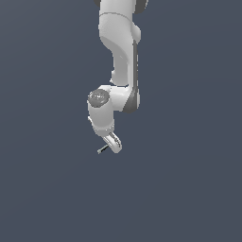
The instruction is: Pick up the object and move it to a goal position.
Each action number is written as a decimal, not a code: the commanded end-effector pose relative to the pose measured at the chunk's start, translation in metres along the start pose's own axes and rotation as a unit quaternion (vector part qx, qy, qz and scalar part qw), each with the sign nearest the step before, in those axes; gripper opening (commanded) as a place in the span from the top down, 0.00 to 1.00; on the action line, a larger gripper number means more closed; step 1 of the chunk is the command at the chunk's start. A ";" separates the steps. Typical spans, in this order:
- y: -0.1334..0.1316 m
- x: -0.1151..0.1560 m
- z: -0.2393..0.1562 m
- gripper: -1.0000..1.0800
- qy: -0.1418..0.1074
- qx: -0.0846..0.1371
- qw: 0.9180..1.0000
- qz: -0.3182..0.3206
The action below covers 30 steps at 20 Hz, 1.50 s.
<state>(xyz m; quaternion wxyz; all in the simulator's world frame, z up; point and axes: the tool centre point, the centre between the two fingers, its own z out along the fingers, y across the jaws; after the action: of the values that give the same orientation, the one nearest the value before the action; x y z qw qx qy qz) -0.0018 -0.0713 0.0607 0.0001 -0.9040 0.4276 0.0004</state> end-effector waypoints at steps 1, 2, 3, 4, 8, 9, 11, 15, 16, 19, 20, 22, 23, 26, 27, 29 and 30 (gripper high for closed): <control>0.000 0.000 0.001 0.04 0.000 0.000 1.000 0.004; 0.000 0.000 0.000 0.04 0.000 0.000 1.000 0.002; 0.000 0.000 0.001 0.04 0.000 0.000 1.000 0.002; 0.000 0.000 0.002 0.04 0.000 0.000 1.000 0.002; 0.001 0.000 0.012 0.04 0.000 0.000 1.000 0.002; 0.001 0.000 0.017 0.04 0.000 0.000 1.000 0.003; 0.001 0.000 0.027 0.04 0.000 0.000 1.000 0.003; 0.001 -0.001 0.045 0.04 0.000 0.000 1.000 0.004; 0.001 0.000 0.047 0.04 0.000 0.000 1.000 0.005; 0.001 0.000 0.051 0.04 0.000 0.000 1.000 0.005; 0.001 0.000 0.051 0.04 0.000 0.000 1.000 0.005; 0.001 0.000 0.051 1.00 0.000 0.000 1.000 0.005; 0.001 0.000 0.051 1.00 0.000 0.000 1.000 0.005; 0.001 0.000 0.051 1.00 0.000 0.000 1.000 0.005; 0.001 0.000 0.051 1.00 0.000 0.000 1.000 0.005; 0.001 0.000 0.051 1.00 0.000 0.000 1.000 0.005; 0.001 0.000 0.051 1.00 0.000 0.000 1.000 0.005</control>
<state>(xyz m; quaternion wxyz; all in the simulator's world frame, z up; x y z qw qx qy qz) -0.0022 -0.0717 0.0097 0.0001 -0.9020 0.4317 0.0002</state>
